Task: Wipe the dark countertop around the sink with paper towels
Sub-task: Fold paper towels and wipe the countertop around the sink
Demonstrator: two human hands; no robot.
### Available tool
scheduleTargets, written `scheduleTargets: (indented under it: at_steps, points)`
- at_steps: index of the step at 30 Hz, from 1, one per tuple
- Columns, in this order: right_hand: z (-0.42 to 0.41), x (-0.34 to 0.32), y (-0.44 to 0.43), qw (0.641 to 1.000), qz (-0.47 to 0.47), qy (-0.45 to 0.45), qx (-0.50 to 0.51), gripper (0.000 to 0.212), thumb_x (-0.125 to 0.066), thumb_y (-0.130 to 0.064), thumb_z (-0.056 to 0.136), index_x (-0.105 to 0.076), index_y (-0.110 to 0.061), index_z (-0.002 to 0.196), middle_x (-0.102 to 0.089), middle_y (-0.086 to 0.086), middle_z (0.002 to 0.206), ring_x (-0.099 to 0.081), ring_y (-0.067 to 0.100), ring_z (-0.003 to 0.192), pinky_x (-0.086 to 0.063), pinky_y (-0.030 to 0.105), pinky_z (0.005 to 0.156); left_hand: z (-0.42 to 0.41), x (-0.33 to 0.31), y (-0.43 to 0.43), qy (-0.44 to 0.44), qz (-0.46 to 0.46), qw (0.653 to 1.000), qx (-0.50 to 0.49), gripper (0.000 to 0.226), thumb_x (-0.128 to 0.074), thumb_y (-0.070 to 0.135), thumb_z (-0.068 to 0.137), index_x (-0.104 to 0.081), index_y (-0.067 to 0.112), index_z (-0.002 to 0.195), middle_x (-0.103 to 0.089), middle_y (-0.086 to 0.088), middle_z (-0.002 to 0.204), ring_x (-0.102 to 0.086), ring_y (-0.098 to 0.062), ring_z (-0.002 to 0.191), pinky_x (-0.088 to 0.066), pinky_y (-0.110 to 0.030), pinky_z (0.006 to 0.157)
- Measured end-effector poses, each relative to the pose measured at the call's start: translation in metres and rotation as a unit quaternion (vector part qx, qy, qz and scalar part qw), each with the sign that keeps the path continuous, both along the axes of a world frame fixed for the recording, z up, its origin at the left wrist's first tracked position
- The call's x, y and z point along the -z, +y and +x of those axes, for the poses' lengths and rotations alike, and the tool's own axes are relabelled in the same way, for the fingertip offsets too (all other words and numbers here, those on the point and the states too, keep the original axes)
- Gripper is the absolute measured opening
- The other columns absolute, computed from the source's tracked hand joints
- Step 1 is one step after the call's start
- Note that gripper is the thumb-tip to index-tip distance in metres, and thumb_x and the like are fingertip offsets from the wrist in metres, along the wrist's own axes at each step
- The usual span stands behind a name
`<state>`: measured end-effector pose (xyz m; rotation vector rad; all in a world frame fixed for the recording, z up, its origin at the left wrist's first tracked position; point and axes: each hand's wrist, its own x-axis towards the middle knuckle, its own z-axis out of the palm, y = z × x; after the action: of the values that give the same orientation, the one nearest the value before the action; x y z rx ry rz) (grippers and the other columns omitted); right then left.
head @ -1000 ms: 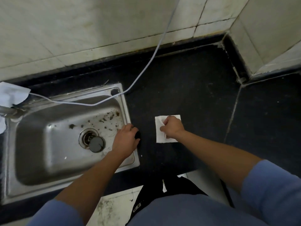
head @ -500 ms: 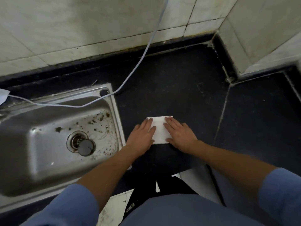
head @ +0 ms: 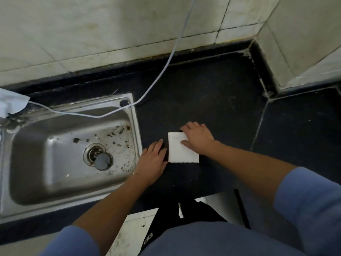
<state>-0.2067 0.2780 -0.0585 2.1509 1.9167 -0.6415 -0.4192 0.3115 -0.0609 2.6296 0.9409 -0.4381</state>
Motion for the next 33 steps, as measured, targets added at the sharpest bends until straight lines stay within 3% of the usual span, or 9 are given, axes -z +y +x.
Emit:
scheduleTargets:
  at_steps: [5,9,12,16,19,24,33]
  points:
    - [-0.005,0.001,0.029,0.991,-0.102,0.065,0.064,0.047,-0.064,-0.030,0.085,-0.046,-0.012,0.124,-0.060,0.010,0.113,-0.059,0.027,0.098,-0.047,0.035,0.072,-0.040,-0.013,-0.018,-0.002,0.000,0.995,-0.095,0.049,-0.053,0.035,0.092,-0.046,0.014,0.136,-0.026,-0.008,0.154,-0.028,-0.026,0.138,-0.031,-0.040,0.109]
    - [-0.007,0.000,0.032,0.971,-0.147,0.140,0.124,0.037,-0.066,-0.029,0.083,-0.058,-0.009,0.112,-0.061,0.009,0.108,-0.059,0.024,0.089,-0.046,0.031,0.067,-0.062,-0.021,-0.026,0.002,0.009,0.989,-0.145,0.048,-0.052,0.034,0.093,-0.046,0.014,0.136,-0.029,-0.009,0.152,-0.031,-0.027,0.136,-0.031,-0.040,0.107]
    - [-0.005,-0.009,0.020,0.963,-0.125,0.182,0.155,0.029,-0.068,-0.026,0.081,-0.060,-0.012,0.105,-0.062,0.007,0.105,-0.059,0.022,0.088,-0.046,0.030,0.067,-0.063,-0.028,-0.019,0.008,0.024,0.990,-0.141,0.047,-0.052,0.034,0.093,-0.045,0.015,0.136,-0.033,-0.008,0.149,-0.034,-0.026,0.132,-0.034,-0.039,0.106]
    - [0.000,-0.037,-0.010,0.959,-0.016,0.203,0.195,0.033,-0.071,-0.018,0.077,-0.055,-0.021,0.106,-0.061,0.002,0.107,-0.058,0.018,0.089,-0.047,0.030,0.067,-0.047,-0.043,0.004,-0.012,0.030,0.994,-0.103,0.046,-0.055,0.032,0.091,-0.049,0.015,0.132,-0.043,-0.008,0.140,-0.042,-0.026,0.125,-0.038,-0.038,0.101]
    - [-0.001,-0.060,-0.037,0.961,0.051,0.171,0.211,0.041,-0.068,-0.020,0.078,-0.055,-0.021,0.117,-0.062,0.002,0.109,-0.060,0.021,0.095,-0.051,0.035,0.076,-0.029,-0.057,0.021,-0.042,0.038,0.997,-0.061,0.044,-0.057,0.032,0.090,-0.050,0.016,0.130,-0.047,-0.005,0.132,-0.048,-0.025,0.118,-0.041,-0.036,0.099]
    - [-0.011,-0.094,-0.096,0.958,0.143,0.057,0.243,0.025,-0.061,-0.030,0.086,-0.062,-0.017,0.107,-0.061,0.004,0.107,-0.059,0.027,0.099,-0.045,0.035,0.077,-0.003,-0.079,0.033,-0.073,0.062,0.993,0.074,0.044,-0.056,0.030,0.090,-0.050,0.015,0.131,-0.049,-0.005,0.128,-0.049,-0.024,0.115,-0.044,-0.038,0.095]
    - [-0.073,-0.130,-0.268,0.912,0.179,-0.065,0.362,0.024,-0.049,-0.032,0.096,-0.062,-0.017,0.108,-0.059,0.003,0.109,-0.059,0.026,0.101,-0.048,0.038,0.075,0.047,-0.099,-0.053,-0.097,0.046,0.947,0.303,0.038,-0.052,0.030,0.091,-0.052,0.015,0.126,-0.052,-0.006,0.118,-0.052,-0.027,0.109,-0.047,-0.042,0.088]
